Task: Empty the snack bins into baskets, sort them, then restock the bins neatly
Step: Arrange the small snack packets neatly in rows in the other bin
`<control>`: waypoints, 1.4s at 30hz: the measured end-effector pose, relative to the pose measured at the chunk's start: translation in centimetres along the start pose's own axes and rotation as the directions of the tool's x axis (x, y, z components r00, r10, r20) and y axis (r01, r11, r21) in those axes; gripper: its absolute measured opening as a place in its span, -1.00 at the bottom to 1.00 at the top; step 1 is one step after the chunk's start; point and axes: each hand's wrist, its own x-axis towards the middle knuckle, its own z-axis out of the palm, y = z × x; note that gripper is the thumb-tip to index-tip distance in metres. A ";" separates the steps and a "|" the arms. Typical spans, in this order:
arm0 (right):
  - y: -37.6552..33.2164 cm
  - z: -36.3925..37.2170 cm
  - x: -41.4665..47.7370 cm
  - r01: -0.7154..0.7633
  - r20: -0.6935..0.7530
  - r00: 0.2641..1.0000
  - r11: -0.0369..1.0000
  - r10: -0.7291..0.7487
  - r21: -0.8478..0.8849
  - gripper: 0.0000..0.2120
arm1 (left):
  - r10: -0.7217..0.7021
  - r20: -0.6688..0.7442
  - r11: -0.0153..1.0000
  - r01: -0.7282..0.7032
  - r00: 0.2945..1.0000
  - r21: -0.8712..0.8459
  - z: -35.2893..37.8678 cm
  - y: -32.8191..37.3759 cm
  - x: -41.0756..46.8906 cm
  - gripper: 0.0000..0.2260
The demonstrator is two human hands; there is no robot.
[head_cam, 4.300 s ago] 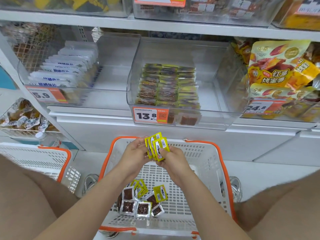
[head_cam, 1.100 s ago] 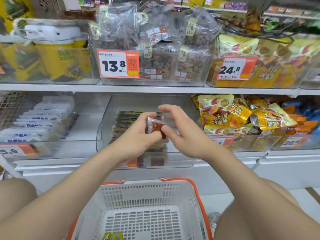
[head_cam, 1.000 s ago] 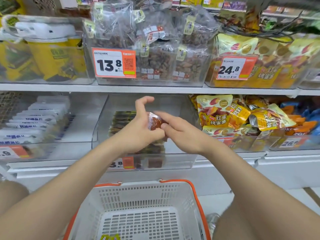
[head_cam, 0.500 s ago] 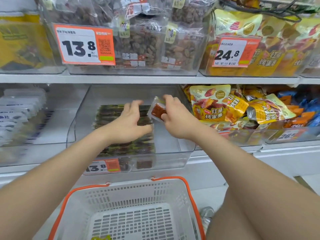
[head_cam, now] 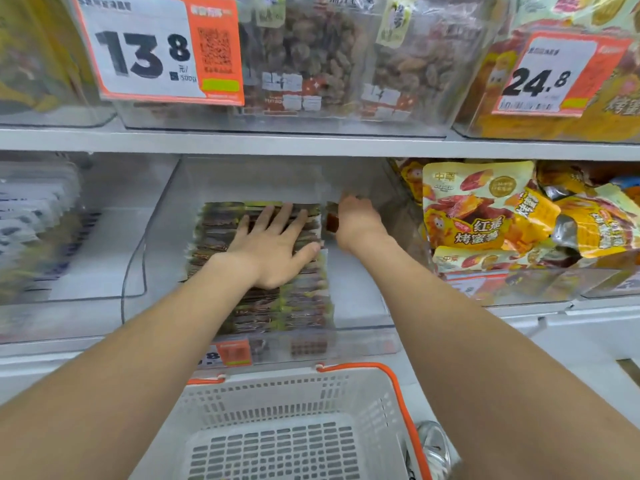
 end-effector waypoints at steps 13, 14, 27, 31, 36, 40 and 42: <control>-0.6 -0.3 1.6 -0.079 -0.160 0.985 0.995 0.068 -0.062 -0.64 | 0.013 -0.001 1.000 -0.013 1.000 -0.017 0.0 -0.4 -0.1 -0.30; -0.8 -0.1 1.4 -0.089 -0.171 0.982 0.994 0.078 -0.058 -0.63 | 0.015 -0.006 1.000 -0.015 1.000 -0.024 0.1 -0.4 -0.1 -0.31; -0.4 -0.3 -0.5 -0.135 -0.163 0.977 0.990 0.139 0.036 -0.54 | 0.005 -0.013 0.997 -0.006 1.000 -0.079 -1.2 0.1 -1.1 -0.27; 0.4 -0.3 -1.9 -0.060 -0.200 0.978 0.998 0.053 -0.029 -0.54 | 0.024 0.042 0.997 -0.021 0.999 -0.071 -2.8 0.4 -3.7 -0.31; 0.5 -1.7 -5.1 0.021 -0.159 0.987 0.999 -0.016 0.030 -0.68 | 0.041 -0.121 0.971 -0.068 0.992 -0.231 -3.8 0.6 -9.0 -0.49; -0.7 -3.6 -10.8 0.224 -0.302 0.940 0.957 -0.161 0.185 -0.83 | 0.006 -0.561 0.909 -0.239 0.828 -0.342 -3.9 1.6 -15.0 -0.88; -1.4 -3.9 -15.4 0.399 -0.389 0.881 0.865 -0.270 0.305 -0.82 | 0.045 -0.718 0.899 -0.342 0.695 -0.275 -2.6 2.3 -18.7 -0.94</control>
